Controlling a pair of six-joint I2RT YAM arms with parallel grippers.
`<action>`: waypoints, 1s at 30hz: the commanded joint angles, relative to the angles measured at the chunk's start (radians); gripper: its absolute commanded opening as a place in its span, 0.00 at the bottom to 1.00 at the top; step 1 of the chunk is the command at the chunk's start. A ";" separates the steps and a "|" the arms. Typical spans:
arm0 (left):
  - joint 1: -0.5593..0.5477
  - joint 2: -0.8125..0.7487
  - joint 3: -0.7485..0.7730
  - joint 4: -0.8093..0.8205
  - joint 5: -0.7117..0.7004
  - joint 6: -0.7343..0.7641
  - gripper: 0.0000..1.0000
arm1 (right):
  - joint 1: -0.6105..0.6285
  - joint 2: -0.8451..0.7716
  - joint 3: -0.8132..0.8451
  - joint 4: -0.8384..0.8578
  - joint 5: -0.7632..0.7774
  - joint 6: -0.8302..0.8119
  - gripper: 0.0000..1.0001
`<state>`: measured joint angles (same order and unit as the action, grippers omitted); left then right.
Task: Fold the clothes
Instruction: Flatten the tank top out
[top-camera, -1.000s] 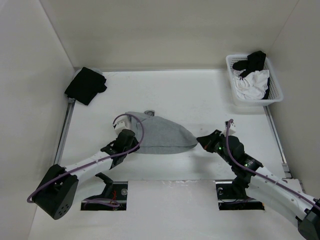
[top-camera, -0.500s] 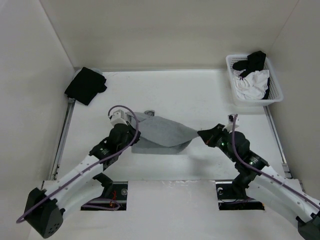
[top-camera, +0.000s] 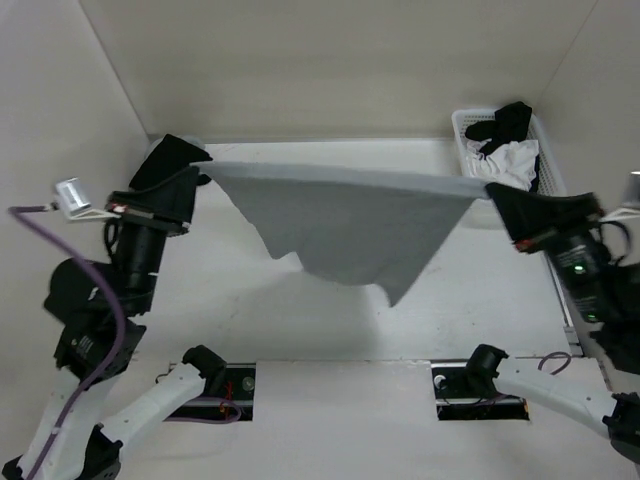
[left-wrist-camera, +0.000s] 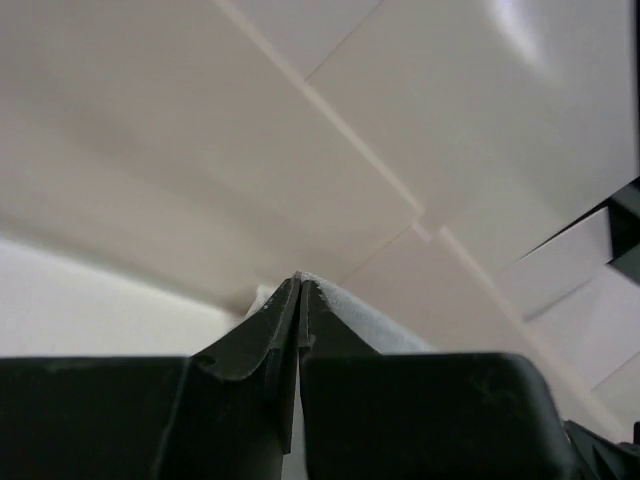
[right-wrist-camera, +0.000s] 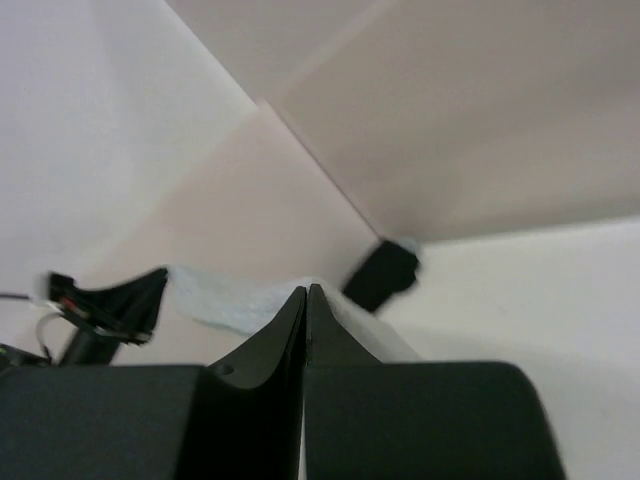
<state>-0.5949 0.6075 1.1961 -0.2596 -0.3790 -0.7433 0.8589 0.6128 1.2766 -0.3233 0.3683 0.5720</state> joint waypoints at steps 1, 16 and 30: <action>0.004 0.035 0.150 0.069 -0.057 0.093 0.00 | 0.088 0.060 0.223 -0.059 0.144 -0.142 0.00; 0.108 0.267 0.147 0.153 -0.084 0.196 0.00 | 0.146 0.310 0.333 0.030 0.258 -0.330 0.00; 0.508 0.935 0.556 0.128 0.250 -0.022 0.00 | -0.553 1.073 0.915 -0.068 -0.408 -0.047 0.00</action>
<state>-0.1062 1.5745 1.5234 -0.1787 -0.2031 -0.7322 0.3294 1.7031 1.9457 -0.3927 0.0517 0.4938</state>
